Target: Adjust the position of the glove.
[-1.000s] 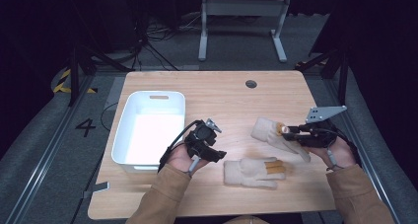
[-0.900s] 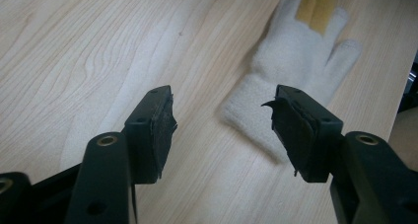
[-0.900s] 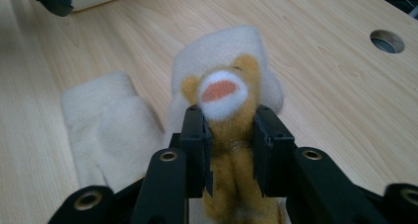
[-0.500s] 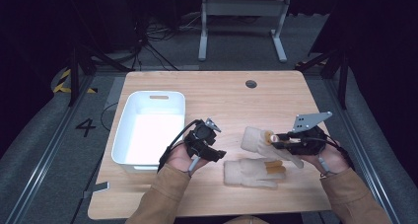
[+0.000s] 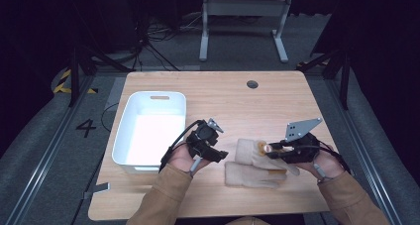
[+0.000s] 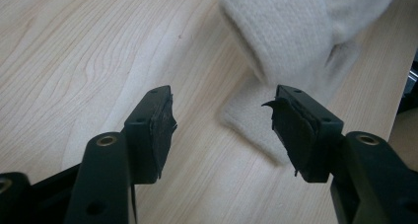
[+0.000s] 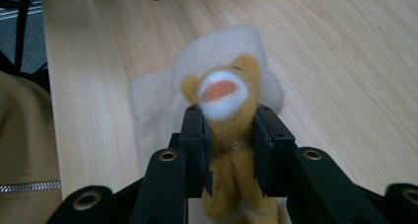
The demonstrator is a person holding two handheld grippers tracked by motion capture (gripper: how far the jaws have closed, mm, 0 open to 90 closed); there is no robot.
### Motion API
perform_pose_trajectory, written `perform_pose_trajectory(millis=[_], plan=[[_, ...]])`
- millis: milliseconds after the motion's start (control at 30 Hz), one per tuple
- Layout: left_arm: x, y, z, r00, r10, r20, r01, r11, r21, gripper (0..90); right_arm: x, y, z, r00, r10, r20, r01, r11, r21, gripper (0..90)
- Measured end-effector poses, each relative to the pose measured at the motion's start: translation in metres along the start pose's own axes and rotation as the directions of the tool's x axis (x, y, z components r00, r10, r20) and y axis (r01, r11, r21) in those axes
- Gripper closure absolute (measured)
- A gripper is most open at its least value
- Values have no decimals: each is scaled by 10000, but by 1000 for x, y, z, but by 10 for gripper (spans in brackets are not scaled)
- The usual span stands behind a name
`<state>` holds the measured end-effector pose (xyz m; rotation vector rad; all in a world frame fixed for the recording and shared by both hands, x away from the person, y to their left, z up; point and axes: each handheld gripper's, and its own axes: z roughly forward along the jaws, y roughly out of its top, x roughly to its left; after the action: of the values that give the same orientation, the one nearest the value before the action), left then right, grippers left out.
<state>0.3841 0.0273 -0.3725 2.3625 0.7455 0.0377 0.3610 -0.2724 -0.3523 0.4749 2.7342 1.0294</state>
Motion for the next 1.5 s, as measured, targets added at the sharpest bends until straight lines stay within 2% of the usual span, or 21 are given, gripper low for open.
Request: perform_pose_trajectory(millis=[133,200,467,700,933,1300,1500], plan=[[0,1,1,10000,34,15,-34,10000,-3,415,3,0,3,9996,-150,-259,150,9999,13,695],[0,2,1,10000,54,19,-54,10000,-26,415,6,0,4,9986,-383,-358,381,9993,-48,695],[-1,2,2,9999,130,4,-130,9999,-40,412,13,1,12,9925,-795,-926,802,9968,43,694],[-1,2,1,9999,114,-34,-114,9999,-105,412,14,0,21,9883,-871,-1255,900,9958,171,692],[0,2,0,9999,82,-76,-83,9998,-165,410,16,-3,32,9829,-1046,-1516,1147,9916,593,684],[-2,2,6,9998,181,-63,-181,9998,1,407,14,-10,47,9807,-1124,-1597,1319,9843,1175,677],[-2,2,5,9998,181,-58,-181,9998,-4,407,13,-12,52,9827,-1098,-1491,1305,9819,1372,669]])
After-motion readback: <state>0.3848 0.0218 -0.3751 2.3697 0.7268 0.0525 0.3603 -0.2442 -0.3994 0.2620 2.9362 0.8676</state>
